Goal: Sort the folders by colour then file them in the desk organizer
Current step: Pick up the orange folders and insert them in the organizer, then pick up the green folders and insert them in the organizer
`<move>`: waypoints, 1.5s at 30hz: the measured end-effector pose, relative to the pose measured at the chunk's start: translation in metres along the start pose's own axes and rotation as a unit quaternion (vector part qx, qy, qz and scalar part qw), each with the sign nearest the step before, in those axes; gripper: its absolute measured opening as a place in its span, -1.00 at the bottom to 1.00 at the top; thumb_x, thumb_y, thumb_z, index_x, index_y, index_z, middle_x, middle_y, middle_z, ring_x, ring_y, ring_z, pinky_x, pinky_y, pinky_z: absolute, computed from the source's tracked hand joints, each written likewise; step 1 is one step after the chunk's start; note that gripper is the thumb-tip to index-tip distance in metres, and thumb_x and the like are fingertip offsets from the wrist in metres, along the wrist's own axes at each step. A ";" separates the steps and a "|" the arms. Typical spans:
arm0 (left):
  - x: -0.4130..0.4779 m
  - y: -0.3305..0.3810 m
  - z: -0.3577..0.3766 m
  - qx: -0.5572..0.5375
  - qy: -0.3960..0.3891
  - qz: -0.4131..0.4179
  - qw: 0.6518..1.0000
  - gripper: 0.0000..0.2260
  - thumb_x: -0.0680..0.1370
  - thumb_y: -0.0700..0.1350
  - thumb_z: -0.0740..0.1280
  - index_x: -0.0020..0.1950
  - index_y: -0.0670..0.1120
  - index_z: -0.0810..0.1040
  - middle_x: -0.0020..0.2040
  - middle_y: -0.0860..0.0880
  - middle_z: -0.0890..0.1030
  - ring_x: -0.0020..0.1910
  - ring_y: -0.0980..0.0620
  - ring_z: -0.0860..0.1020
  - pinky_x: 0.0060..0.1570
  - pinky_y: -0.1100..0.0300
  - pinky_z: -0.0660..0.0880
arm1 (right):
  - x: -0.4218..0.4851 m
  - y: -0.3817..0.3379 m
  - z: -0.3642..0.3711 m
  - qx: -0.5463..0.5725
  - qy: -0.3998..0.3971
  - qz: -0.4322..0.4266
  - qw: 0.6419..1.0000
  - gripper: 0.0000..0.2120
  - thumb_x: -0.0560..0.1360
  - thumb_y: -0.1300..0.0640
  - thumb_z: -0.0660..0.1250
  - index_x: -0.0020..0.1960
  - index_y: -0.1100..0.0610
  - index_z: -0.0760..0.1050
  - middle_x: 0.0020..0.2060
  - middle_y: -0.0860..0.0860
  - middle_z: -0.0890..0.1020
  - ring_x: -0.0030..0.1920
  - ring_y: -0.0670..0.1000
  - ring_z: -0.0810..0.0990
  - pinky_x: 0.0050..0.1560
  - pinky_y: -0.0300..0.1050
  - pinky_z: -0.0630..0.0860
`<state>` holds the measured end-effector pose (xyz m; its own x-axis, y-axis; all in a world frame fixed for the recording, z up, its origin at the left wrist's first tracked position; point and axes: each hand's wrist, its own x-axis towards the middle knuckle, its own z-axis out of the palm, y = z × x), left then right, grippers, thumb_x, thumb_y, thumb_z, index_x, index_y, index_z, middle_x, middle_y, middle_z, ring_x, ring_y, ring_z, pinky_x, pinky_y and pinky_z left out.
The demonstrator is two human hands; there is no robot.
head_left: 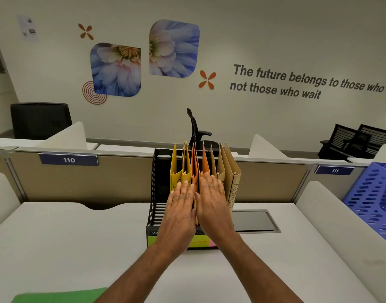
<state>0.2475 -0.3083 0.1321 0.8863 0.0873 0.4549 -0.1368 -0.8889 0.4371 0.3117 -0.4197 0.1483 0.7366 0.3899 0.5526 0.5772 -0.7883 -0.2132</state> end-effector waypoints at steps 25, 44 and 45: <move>-0.224 -0.118 -0.034 0.057 -0.030 -0.184 0.981 -0.44 0.69 0.01 0.10 0.63 -0.04 -0.06 0.64 0.01 -0.15 0.59 0.11 -0.30 0.58 0.10 -0.25 | -0.196 -0.128 0.084 0.150 -0.153 0.015 0.977 -0.51 0.69 -0.02 0.04 0.58 0.13 0.18 0.60 0.02 0.00 0.58 -0.07 -0.25 0.58 -0.07 -0.19; -0.333 -0.214 -0.106 0.103 -0.053 -0.577 0.808 -0.53 0.60 0.05 0.28 0.43 -0.16 0.36 0.33 -0.19 0.53 0.30 -0.25 0.47 0.34 -0.17 0.27 | -0.306 -0.195 0.114 0.160 -0.420 -0.054 0.892 -0.49 0.68 -0.03 -0.02 0.58 0.11 0.07 0.59 0.07 0.11 0.60 0.08 -0.02 0.58 -0.04 -0.22; -0.334 -0.215 -0.109 0.091 -0.051 -0.583 0.806 -0.55 0.61 0.04 0.28 0.42 -0.15 0.37 0.30 -0.19 0.55 0.27 -0.26 0.50 0.31 -0.15 0.28 | -0.307 -0.195 0.114 0.158 -0.424 -0.057 0.890 -0.49 0.68 -0.03 -0.02 0.58 0.11 0.07 0.59 0.07 0.10 0.60 0.09 -0.02 0.58 -0.04 -0.22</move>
<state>-0.0677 -0.0975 -0.0293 0.3981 0.8821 -0.2519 0.8741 -0.2814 0.3960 0.0132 -0.3313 -0.0711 0.5907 0.7835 -0.1926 0.6365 -0.5993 -0.4855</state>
